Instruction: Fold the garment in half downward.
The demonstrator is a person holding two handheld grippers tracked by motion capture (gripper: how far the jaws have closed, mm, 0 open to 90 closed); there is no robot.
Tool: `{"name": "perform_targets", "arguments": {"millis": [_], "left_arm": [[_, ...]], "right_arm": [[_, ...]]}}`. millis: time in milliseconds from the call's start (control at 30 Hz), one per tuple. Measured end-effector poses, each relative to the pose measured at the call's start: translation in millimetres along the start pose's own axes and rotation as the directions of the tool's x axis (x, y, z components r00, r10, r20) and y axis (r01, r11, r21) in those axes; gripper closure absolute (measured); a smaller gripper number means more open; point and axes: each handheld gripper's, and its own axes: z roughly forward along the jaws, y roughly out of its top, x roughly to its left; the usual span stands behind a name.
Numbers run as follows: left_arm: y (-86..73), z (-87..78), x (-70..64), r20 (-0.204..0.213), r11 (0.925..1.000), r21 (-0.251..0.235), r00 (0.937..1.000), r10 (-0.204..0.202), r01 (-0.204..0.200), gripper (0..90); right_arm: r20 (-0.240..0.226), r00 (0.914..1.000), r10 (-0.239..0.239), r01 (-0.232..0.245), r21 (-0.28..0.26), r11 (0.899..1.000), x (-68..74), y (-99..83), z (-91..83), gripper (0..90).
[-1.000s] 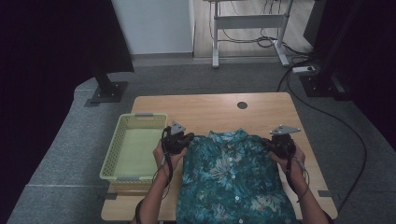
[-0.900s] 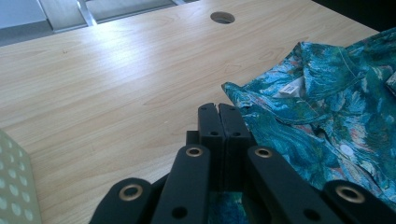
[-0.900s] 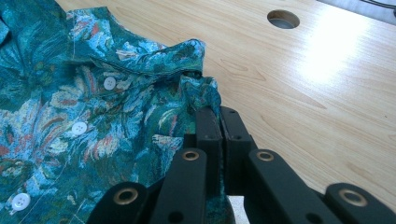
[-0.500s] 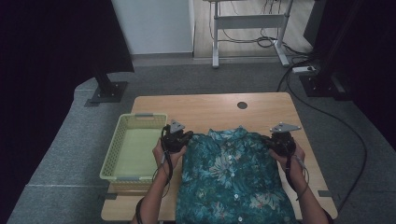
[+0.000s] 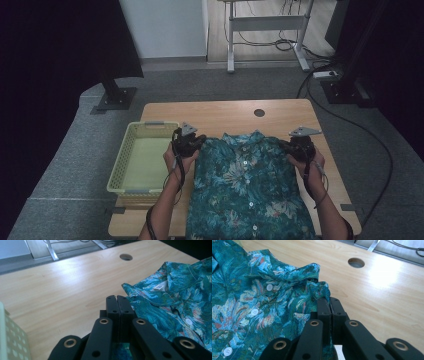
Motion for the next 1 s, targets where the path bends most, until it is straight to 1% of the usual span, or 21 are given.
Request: {"name": "perform_targets", "arguments": {"millis": [67,167,333,433,533,600,767,800,867,933,1000], "left_arm": [[3.8,-2.1,-0.1,-0.001,1.0000,-0.008,1.0000,0.002,-0.002,89.5],[4.3,-4.2,-2.5,-0.003,0.9999,-0.009,1.0000,0.009,-0.009,89.5],[0.1,-8.4,-3.7,-0.007,0.9999,-0.007,0.9999,0.011,-0.011,89.4],[0.6,-11.3,-3.5,-0.010,0.9999,-0.011,0.9999,0.012,-0.012,89.5],[5.0,-12.9,-1.4,-0.022,0.9997,-0.012,0.9995,0.023,-0.023,89.5],[6.9,-12.8,-0.1,-0.023,0.9997,-0.016,0.9995,0.021,-0.021,89.5],[16.6,-11.7,5.9,-0.036,0.9996,-0.019,0.9991,0.021,-0.021,89.5],[21.5,-12.8,6.2,-0.041,0.9996,-0.020,0.9990,0.017,-0.018,89.5],[23.5,-14.6,5.2,-0.039,0.9994,-0.029,0.9991,0.015,-0.017,89.5],[26.1,-18.5,1.3,-0.046,0.9989,-0.028,0.9983,0.037,-0.038,89.5],[24.2,-21.0,-0.5,-0.046,0.9988,-0.032,0.9983,0.035,-0.037,89.5]], "right_arm": [[0.005,1.0000,-0.001,0.001,-0.009,1.000,-0.8,4.8,-1.4,87.1],[0.007,1.0000,-0.006,0.006,-0.017,1.000,0.3,8.9,-4.7,87.1],[0.013,0.9999,-0.008,0.008,-0.018,1.000,3.1,6.8,-9.5,87.1],[0.018,0.9998,-0.010,0.010,-0.014,1.000,3.6,6.0,-11.8,87.1],[0.026,0.9996,-0.010,0.010,-0.013,1.000,2.9,8.5,-13.2,87.1],[0.029,0.9995,-0.014,0.014,-0.015,1.000,2.5,10.1,-13.2,87.1],[0.043,0.9989,-0.021,0.023,-0.034,0.999,1.0,24.8,-13.4,87.1],[0.045,0.9988,-0.018,0.020,-0.041,0.999,0.9,26.9,-13.8,87.1],[0.048,0.9987,-0.015,0.018,-0.047,0.999,0.8,28.8,-14.6,87.1],[0.055,0.9983,-0.018,0.021,-0.052,0.998,3.9,33.3,-18.0,87.1],[0.055,0.9983,-0.021,0.024,-0.056,0.998,6.1,33.7,-20.6,87.1]]}}
